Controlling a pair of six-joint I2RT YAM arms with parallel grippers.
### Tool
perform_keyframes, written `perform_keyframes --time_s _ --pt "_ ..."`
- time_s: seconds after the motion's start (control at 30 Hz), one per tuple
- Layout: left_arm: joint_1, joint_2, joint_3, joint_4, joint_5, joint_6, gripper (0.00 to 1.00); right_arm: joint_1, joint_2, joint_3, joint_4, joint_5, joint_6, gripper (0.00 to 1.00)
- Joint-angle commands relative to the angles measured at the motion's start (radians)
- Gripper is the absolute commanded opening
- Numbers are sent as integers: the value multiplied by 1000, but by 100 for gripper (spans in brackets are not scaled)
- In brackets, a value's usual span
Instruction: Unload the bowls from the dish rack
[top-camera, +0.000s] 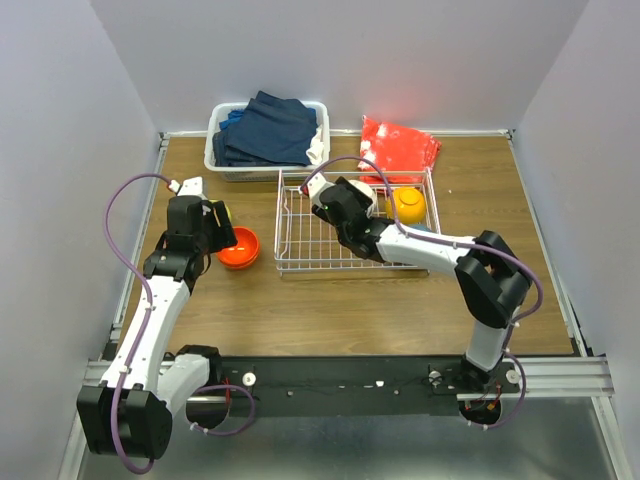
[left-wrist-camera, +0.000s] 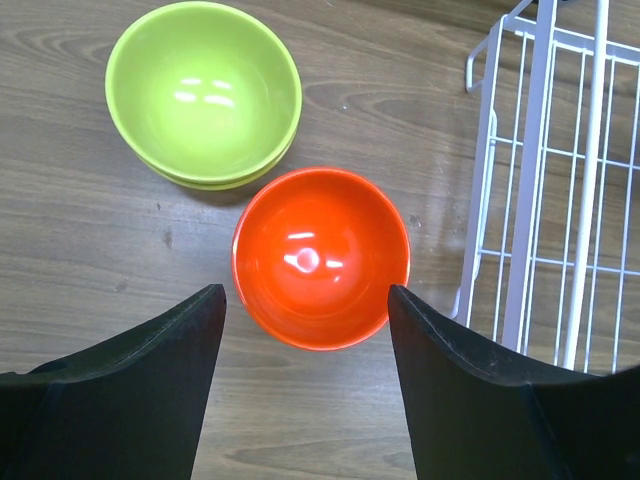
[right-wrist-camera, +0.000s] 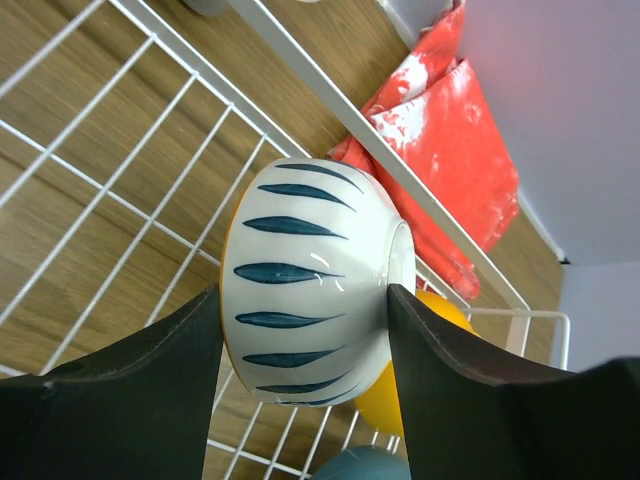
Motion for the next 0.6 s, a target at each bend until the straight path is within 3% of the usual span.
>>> perform_keyframes --time_s 0.0,0.17,0.57 --pt "-5 -18 -21 21 51 11 75 4 -57 48 -20 -69 130 28" --pt "-5 -41 -38 73 109 8 75 -10 -88 54 -50 -136 267 24" --pt "-35 -66 -56 245 307 -102 75 -180 -236 7 -33 -512 678 22"
